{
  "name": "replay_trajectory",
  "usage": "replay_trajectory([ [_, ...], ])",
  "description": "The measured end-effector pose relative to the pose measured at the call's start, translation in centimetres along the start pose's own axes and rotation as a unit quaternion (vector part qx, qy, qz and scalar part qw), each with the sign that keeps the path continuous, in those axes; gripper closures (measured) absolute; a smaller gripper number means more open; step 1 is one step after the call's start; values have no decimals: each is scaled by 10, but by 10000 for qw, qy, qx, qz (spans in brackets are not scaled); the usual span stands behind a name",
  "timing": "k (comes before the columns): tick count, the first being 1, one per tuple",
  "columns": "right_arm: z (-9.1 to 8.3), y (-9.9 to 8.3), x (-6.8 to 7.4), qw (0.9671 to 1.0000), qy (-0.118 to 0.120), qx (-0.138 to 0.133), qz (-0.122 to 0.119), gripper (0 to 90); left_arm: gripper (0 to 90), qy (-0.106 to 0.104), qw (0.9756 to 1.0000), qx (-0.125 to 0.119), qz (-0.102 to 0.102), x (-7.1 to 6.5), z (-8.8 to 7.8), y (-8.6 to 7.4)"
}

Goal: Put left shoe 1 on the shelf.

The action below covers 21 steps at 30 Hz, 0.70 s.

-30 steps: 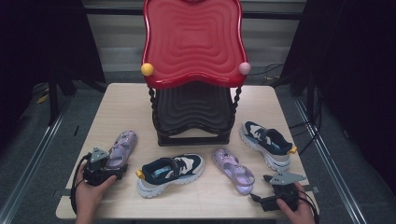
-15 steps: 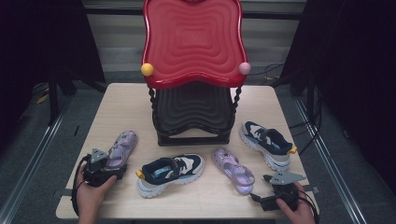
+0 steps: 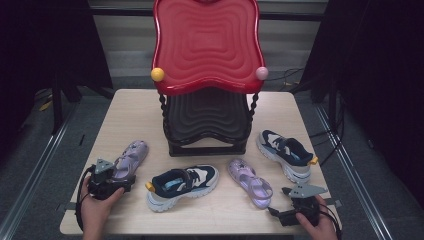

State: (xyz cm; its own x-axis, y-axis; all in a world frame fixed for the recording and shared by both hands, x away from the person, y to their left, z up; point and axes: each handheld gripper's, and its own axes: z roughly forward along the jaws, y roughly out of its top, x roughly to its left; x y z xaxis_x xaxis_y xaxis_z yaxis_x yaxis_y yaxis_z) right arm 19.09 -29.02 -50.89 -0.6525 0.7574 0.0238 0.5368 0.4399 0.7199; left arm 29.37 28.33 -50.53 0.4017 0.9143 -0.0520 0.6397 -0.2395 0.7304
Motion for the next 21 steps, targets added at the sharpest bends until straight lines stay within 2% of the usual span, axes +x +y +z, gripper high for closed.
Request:
replay_trajectory([
  [2,0,0,0,10000,2,0,-2,124,144,17,10000,-27,-18,0,1,1],
  [7,0,0,0,10000,1,2,1,124,123,232,9997,34,-49,-1,8,3],
  [12,0,0,0,10000,2,0,-2,124,114,215,9997,72,53,-2,10,4],
  [21,0,0,0,10000,2,0,-1,124,157,261,9997,29,23,-2,12,6],
])
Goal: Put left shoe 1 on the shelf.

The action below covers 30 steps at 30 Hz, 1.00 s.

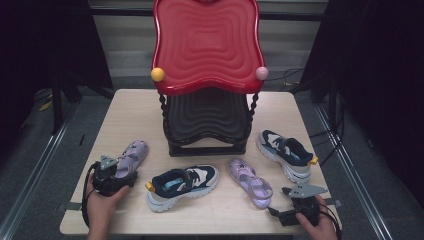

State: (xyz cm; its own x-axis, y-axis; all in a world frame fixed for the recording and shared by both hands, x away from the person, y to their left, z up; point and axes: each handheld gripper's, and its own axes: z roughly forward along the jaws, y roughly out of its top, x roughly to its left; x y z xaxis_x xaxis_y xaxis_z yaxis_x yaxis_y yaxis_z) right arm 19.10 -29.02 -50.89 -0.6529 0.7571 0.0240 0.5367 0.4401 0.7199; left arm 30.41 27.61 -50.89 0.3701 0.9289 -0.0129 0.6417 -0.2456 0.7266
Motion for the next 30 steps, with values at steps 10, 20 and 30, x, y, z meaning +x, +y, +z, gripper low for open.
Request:
replay_trajectory([
  [10,0,0,0,10000,3,0,0,124,303,-57,9999,-125,26,-1,-1,0],
  [20,0,0,0,10000,0,1,0,124,353,-10,10000,-78,-30,0,-3,0],
  [30,0,0,0,10000,-1,0,2,124,292,59,9999,51,-111,-2,-8,-2],
])
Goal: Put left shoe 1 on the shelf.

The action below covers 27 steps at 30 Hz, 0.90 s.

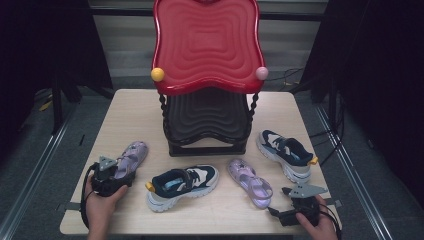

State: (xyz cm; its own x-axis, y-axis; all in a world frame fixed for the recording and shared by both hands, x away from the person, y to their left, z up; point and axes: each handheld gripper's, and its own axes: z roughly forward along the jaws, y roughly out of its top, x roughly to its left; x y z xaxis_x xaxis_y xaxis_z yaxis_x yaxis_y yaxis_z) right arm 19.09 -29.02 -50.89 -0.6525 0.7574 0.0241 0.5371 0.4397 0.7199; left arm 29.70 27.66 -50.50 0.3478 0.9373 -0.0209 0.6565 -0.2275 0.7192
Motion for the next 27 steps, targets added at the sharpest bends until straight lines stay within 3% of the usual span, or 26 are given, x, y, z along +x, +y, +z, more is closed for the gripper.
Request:
replay_trajectory([
  [3,0,0,0,10000,3,0,-1,124,246,65,10000,10,-58,2,-4,-4],
  [4,0,0,0,10000,3,0,-1,124,246,29,10000,15,12,4,-5,-6],
  [11,0,0,0,10000,1,0,-2,124,361,-31,10000,-39,53,7,-8,-7],
  [16,0,0,0,10000,-1,1,0,124,372,-60,10000,18,60,8,-9,-5],
  [17,0,0,0,10000,1,0,-3,124,374,-90,9999,-42,-34,9,-8,-6],
  [21,0,0,0,10000,1,0,-1,124,376,-117,9999,-69,-97,10,-10,-4],
  [27,0,0,0,10000,5,-1,-3,124,375,-98,9998,-163,21,6,-15,0],
])
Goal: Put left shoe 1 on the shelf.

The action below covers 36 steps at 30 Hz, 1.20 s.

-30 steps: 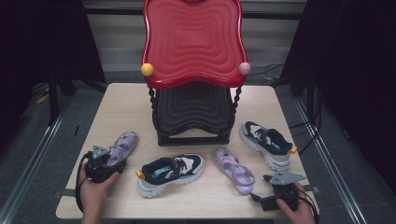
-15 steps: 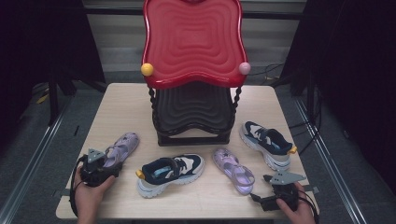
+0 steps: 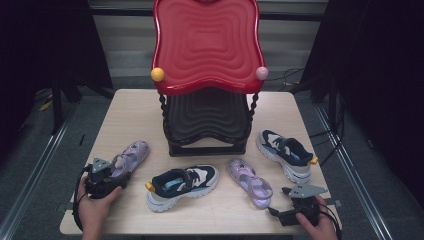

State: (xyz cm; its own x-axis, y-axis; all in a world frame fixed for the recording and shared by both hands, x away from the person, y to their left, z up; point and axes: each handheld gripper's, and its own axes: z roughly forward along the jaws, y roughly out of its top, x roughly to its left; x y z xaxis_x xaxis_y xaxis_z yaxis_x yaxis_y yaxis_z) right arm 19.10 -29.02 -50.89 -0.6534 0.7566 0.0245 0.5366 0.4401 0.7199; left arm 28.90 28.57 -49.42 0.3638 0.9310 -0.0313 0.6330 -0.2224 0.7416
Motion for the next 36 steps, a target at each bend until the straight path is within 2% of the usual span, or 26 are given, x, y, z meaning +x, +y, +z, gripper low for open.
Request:
replay_trajectory([
  [6,0,0,0,10000,-2,0,-2,124,376,-115,9999,-38,1,-3,-9,3],
  [8,0,0,0,10000,-3,1,2,124,376,-176,9998,-1,76,-4,-12,4],
  [13,0,0,0,10000,-4,0,3,124,375,-357,9993,-56,94,-5,-20,5],
  [20,0,0,0,10000,-4,-1,4,124,375,-442,9989,-59,156,-10,-27,5],
  [22,0,0,0,10000,-5,0,5,124,375,-521,9984,-64,228,-11,-32,7],
  [30,0,0,0,10000,-6,0,5,124,375,-741,9968,-119,280,-17,-48,11],
  [32,0,0,0,10000,-6,0,7,124,375,-762,9963,-133,366,-19,-52,14],
  [34,0,0,0,10000,-1,0,6,124,375,-794,9958,-188,415,-20,-57,17],
  [36,0,0,0,10000,-5,-1,4,124,375,-839,9954,-289,363,-21,-61,20],
])
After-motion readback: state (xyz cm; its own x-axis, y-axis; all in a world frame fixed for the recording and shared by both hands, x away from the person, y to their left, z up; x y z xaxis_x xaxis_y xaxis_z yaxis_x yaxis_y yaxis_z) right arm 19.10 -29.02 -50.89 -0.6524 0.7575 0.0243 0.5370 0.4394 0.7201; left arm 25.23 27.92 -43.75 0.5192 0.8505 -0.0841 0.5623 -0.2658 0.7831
